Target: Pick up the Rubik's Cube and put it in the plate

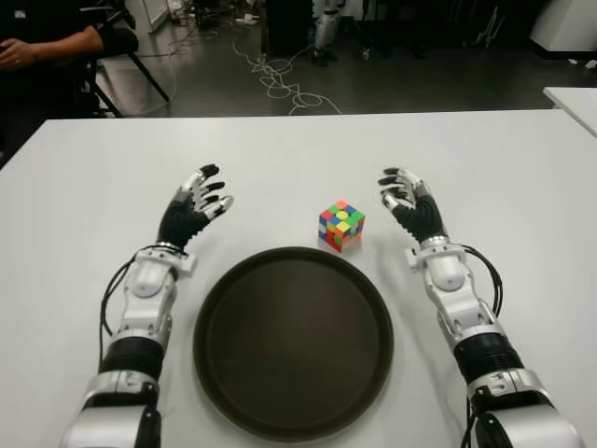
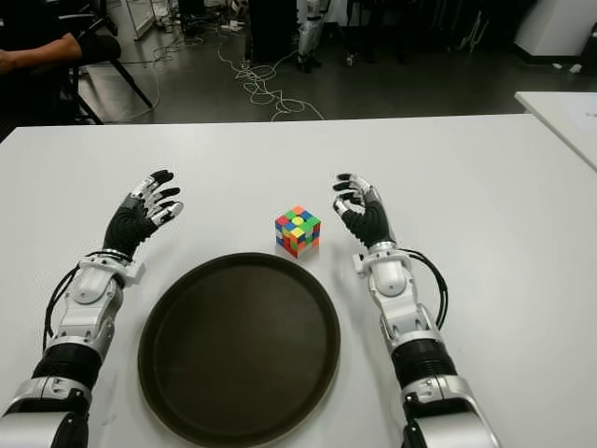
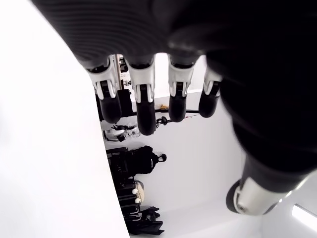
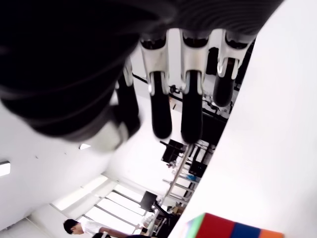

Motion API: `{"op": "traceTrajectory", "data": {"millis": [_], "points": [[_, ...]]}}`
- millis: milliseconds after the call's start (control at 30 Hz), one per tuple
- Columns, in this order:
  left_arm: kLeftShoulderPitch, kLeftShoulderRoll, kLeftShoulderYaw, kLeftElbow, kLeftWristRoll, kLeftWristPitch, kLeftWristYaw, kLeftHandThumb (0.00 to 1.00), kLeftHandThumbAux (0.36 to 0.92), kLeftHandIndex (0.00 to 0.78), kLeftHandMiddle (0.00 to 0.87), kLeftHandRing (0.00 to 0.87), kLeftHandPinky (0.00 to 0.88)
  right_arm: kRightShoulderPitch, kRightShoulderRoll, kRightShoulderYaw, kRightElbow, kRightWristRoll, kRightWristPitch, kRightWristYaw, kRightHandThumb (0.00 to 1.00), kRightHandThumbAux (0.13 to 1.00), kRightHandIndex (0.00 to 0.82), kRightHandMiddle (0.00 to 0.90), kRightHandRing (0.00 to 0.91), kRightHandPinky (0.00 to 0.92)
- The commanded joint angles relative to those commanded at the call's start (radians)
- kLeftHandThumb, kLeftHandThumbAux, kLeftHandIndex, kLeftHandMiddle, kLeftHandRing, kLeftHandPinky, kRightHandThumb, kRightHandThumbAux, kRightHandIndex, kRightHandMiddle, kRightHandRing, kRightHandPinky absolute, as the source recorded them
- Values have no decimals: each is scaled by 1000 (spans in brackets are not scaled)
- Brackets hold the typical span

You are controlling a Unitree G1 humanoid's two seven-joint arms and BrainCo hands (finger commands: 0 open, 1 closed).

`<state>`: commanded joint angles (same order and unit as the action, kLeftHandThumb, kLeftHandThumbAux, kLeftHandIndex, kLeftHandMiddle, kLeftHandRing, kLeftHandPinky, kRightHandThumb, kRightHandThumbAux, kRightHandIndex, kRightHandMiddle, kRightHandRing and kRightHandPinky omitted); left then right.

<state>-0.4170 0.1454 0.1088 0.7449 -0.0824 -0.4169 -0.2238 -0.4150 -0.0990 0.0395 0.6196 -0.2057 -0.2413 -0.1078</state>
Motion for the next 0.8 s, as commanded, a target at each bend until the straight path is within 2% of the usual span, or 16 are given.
{"op": "traceTrajectory", "data": {"millis": [233, 533, 800], "points": [[0, -4, 0, -5, 3, 9, 8, 194, 672, 43, 90, 107, 123, -5, -6, 0, 11, 4, 0, 15, 451, 652, 80, 113, 146, 193], [-1, 0, -6, -13, 16, 20, 18, 181, 668, 36, 80, 100, 126, -10, -13, 2, 17, 0, -1, 26, 455, 653, 80, 112, 145, 205], [4, 2, -9, -27, 15, 28, 17, 186, 688, 41, 81, 100, 125, -11, -18, 8, 14, -10, -1, 23, 448, 654, 80, 107, 142, 190]]}}
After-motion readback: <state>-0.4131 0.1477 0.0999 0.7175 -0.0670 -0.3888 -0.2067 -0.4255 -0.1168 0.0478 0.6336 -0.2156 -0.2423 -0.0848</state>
